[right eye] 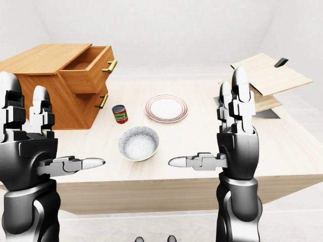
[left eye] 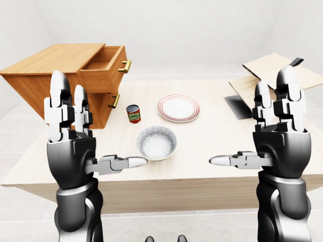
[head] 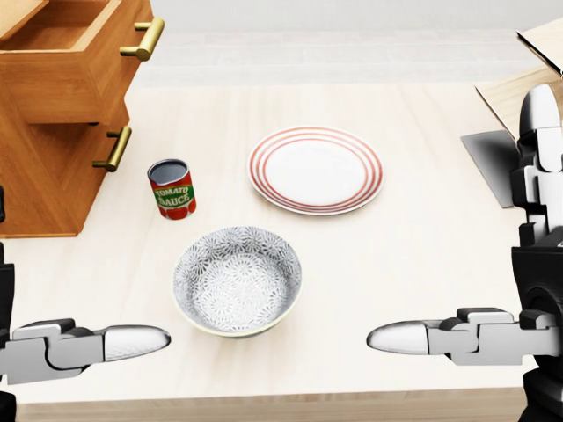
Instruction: Close the top drawer of the cabinet.
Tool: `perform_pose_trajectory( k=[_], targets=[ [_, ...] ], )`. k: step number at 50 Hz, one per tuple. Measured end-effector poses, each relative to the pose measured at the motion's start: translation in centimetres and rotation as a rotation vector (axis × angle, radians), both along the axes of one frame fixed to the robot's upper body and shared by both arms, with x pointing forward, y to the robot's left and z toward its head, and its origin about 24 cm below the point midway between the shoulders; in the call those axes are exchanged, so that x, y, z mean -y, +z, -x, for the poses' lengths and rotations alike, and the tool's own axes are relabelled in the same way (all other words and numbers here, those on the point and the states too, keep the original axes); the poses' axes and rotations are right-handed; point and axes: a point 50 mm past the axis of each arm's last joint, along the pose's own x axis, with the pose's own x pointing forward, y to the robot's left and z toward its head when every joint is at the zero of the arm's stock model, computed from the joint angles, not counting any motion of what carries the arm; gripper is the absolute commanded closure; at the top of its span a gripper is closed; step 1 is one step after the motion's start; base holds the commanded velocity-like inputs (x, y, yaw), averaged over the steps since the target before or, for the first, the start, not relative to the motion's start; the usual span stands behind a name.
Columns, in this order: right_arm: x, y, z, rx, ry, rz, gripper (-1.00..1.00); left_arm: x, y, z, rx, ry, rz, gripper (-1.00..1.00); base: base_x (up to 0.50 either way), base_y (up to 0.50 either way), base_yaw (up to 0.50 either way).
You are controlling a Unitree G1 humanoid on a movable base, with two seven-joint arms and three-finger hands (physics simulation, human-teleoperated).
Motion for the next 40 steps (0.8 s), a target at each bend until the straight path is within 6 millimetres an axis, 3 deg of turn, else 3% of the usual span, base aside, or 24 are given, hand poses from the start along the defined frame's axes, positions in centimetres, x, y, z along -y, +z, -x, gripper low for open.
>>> perform_pose_trajectory(
  k=[40],
  targets=[
    [-0.16, 0.0, 0.06, 0.001, 0.004, -0.001, -1.0, -0.03, -0.51, -0.28, -0.03, 0.003, -0.02, -1.0, 0.0, 0.5, 0.0]
  ],
)
